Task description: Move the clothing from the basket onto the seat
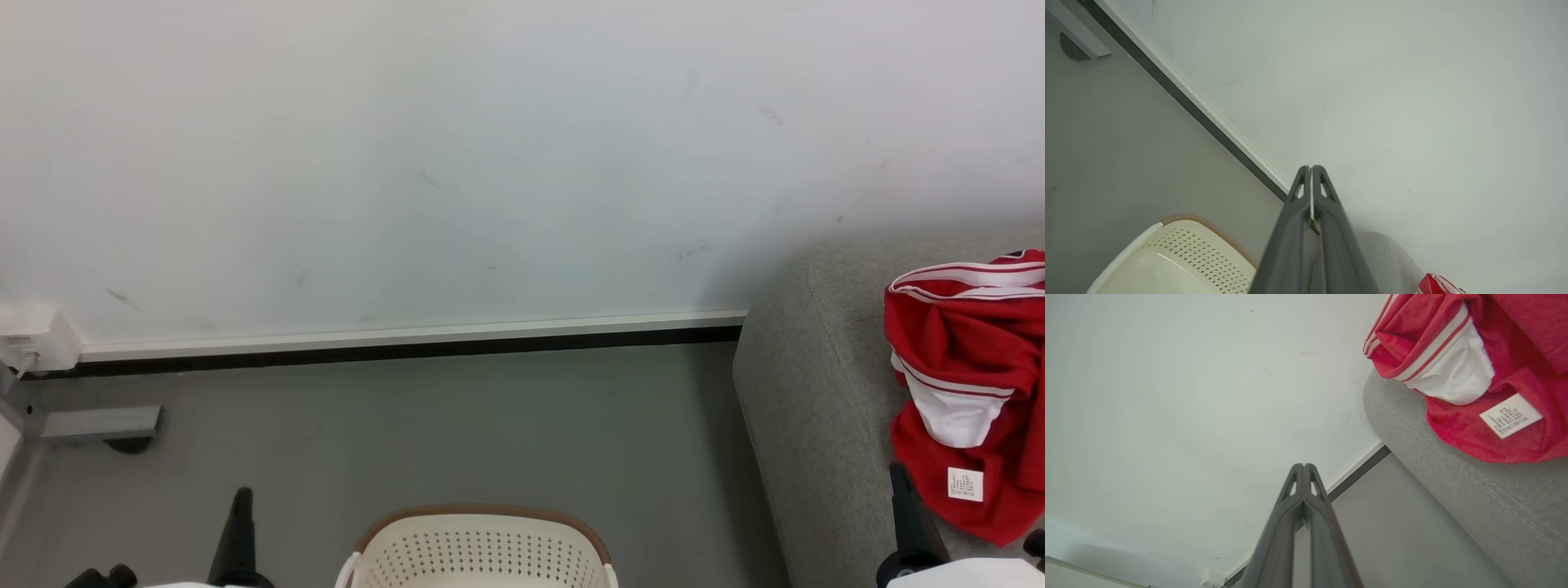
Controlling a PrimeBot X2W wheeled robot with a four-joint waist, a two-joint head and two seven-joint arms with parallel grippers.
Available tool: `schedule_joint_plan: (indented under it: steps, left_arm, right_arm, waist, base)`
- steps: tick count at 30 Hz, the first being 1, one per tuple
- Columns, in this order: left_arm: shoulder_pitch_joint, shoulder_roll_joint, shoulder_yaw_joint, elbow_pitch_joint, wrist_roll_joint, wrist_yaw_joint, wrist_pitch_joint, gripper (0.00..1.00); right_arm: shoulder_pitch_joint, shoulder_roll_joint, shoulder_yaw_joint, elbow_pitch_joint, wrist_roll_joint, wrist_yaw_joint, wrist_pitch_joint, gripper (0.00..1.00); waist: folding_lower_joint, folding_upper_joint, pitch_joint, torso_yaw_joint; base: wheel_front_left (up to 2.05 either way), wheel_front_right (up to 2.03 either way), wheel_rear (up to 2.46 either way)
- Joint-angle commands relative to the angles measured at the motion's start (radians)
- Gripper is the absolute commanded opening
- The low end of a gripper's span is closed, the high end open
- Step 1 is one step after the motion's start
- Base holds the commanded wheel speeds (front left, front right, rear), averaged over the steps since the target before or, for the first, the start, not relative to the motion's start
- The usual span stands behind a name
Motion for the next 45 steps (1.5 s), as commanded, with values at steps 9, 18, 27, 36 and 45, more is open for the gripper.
schedule_joint_plan:
  steps: [9,18,27,36,45]
  left_arm:
    - [-0.029,0.010,0.000,-0.024,-0.132,-0.003,0.032,0.00]
    - [-0.037,0.011,-0.002,-0.032,-0.229,-0.004,0.058,0.00]
    - [-0.043,0.012,-0.005,-0.039,-0.317,-0.004,0.081,0.00]
    - [-0.049,0.012,-0.007,-0.047,-0.402,-0.005,0.103,0.00]
    - [-0.054,0.013,-0.009,-0.054,-0.475,-0.005,0.124,0.00]
  right_arm:
    - [-0.032,-0.002,-0.027,-0.018,0.113,-0.001,0.030,0.00]
    - [-0.037,0.001,-0.045,-0.023,0.197,-0.001,0.053,0.00]
    - [-0.042,0.004,-0.060,-0.027,0.275,-0.001,0.077,0.00]
    - [-0.044,0.006,-0.076,-0.030,0.346,-0.001,0.098,0.00]
    - [-0.046,0.009,-0.089,-0.033,0.413,-0.002,0.117,0.00]
  waist:
    - [0.0000,0.0000,0.001,-0.002]
    - [0.0000,0.0000,0.003,-0.004]
    - [0.0000,0.0000,0.004,-0.005]
    - [0.0000,0.0000,0.005,-0.007]
    - [0.0000,0.0000,0.006,-0.009]
  base:
    - [0.00,0.00,0.00]
    - [0.00,0.00,0.00]
    - [0.00,0.00,0.00]
    - [0.00,0.00,0.00]
    - [0.00,0.00,0.00]
